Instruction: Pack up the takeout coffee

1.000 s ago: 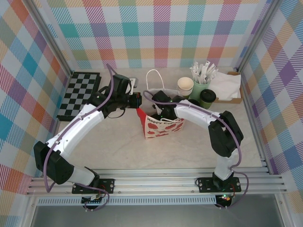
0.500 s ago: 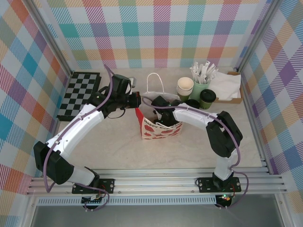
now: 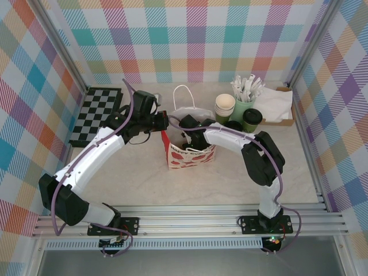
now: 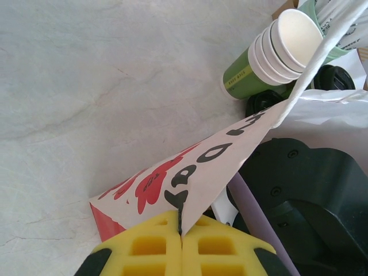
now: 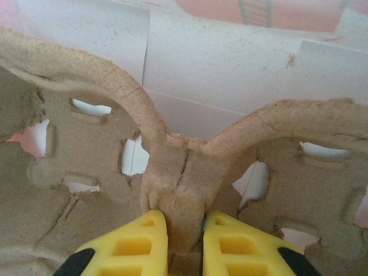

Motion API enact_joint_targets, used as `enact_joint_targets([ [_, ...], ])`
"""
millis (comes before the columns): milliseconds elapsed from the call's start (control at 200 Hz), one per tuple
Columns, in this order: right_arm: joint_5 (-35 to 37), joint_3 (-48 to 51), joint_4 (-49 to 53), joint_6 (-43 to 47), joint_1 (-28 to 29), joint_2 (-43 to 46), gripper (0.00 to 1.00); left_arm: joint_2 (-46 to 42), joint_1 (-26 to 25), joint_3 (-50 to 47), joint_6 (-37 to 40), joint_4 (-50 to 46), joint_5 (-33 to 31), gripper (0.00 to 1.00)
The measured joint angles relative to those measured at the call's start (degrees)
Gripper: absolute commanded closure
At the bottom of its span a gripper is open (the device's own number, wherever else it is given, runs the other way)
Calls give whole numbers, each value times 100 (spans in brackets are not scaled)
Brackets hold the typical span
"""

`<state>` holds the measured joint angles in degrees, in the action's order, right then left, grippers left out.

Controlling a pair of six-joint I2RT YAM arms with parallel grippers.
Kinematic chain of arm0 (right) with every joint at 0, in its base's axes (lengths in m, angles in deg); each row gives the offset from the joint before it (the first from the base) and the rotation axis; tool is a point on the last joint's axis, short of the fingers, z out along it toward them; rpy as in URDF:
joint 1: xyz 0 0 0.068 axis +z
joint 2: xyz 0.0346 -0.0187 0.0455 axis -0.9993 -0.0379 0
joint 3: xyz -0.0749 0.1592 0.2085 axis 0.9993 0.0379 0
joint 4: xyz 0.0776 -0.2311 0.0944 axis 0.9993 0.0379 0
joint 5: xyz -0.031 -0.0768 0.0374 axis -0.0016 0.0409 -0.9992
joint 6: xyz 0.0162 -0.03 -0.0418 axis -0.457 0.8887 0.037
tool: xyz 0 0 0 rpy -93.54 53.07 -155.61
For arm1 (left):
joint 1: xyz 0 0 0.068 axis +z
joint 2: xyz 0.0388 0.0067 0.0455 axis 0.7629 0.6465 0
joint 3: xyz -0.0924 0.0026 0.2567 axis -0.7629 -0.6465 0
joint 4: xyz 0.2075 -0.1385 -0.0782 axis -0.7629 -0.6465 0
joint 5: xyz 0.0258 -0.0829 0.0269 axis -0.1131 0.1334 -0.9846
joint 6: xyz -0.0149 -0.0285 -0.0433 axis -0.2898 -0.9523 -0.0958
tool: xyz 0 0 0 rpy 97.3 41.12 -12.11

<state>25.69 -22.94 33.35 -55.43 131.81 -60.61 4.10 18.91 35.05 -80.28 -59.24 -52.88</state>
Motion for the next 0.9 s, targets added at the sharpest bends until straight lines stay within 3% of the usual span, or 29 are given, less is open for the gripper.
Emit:
enact_joint_targets([
  [130, 35, -149, 214, 105, 7, 2, 84, 0, 0, 0, -2, -11, -37, 100],
  [445, 192, -691, 1119, 46, 83, 0, 95, 2, -2, 0, -173, -50, 74, 100],
  [515, 199, -651, 1095, -39, 98, 0, 100, 2, -7, 0, -212, -48, 107, 100],
  [680, 354, -173, 529, -321, 122, -7, 100, 2, -7, -7, -260, -37, 109, 100],
  [900, 435, -238, 461, -450, 118, -96, 100, -7, -7, -76, -295, 35, 85, 100],
])
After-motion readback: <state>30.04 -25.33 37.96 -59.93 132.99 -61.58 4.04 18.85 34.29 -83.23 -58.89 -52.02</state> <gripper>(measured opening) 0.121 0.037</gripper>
